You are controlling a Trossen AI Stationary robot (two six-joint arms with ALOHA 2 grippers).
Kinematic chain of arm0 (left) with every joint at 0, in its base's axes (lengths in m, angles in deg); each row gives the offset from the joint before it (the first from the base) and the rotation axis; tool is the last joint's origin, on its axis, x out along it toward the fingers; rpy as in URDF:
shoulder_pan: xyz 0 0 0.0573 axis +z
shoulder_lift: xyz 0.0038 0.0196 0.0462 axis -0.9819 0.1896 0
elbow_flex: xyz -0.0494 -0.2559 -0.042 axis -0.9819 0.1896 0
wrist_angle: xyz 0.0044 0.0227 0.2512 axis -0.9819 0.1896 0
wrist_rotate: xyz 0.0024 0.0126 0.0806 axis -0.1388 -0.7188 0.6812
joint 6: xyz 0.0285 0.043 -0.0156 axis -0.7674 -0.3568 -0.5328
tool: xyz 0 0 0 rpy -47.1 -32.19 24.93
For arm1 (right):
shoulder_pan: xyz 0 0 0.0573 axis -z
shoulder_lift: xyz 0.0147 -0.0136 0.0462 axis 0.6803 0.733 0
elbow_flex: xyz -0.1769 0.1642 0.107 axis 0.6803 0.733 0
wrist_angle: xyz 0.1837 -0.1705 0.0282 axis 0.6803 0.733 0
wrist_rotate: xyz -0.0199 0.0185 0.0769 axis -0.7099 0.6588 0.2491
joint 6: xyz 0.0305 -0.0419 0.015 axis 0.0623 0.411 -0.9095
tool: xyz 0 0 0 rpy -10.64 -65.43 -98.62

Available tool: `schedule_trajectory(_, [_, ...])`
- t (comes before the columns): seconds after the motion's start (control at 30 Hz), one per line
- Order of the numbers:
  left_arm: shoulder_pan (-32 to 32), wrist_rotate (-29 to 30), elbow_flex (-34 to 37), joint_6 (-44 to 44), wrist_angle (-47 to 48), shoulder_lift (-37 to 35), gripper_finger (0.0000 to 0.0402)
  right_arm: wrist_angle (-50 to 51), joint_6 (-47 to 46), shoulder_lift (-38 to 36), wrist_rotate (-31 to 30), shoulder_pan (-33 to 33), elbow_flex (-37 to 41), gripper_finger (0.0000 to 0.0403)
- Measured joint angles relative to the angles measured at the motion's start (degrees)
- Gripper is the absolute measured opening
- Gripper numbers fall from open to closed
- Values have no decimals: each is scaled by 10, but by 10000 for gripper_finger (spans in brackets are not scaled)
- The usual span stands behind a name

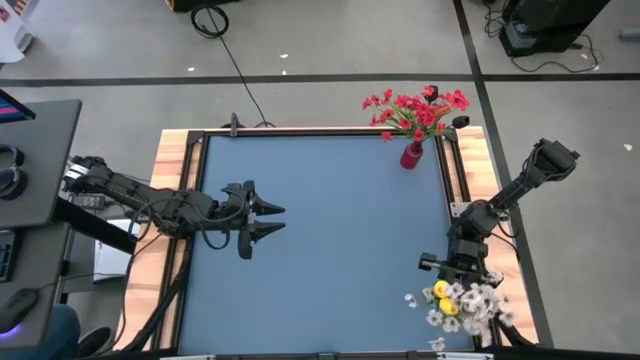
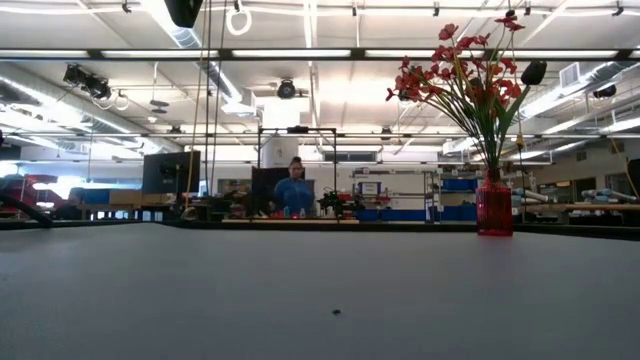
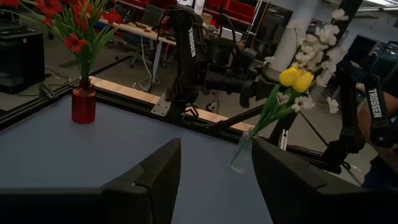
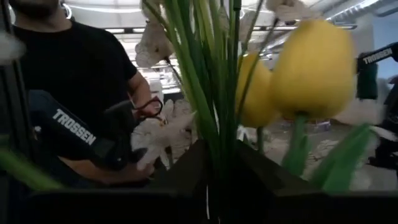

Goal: Sort flowers into vase by color
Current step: Put the white flowers into the transparent vase

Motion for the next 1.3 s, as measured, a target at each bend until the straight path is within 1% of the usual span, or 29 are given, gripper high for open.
schedule_trajectory(0.2, [0,0,0,0,0,0,203,9,1,0,15,0,0,147])
schedule_trajectory(0.43, [0,0,0,0,0,0,203,-3,-49,-13,35,0,0,216])
schedule_trajectory(0.57, [0,0,0,0,0,0,203,-3,-59,-28,35,3,0,248])
schedule_trajectory(0.63, [0,0,0,0,0,0,203,-3,-62,-32,34,9,0,258])
schedule_trajectory(0.77, [0,0,0,0,0,0,203,-3,-66,-46,33,18,0,261])
schedule_trajectory(1.13, [0,0,0,0,0,0,203,-20,-68,-117,33,29,0,226])
schedule_trajectory(1.3, [0,0,0,0,0,0,203,-25,-72,-146,4,29,-4,215])
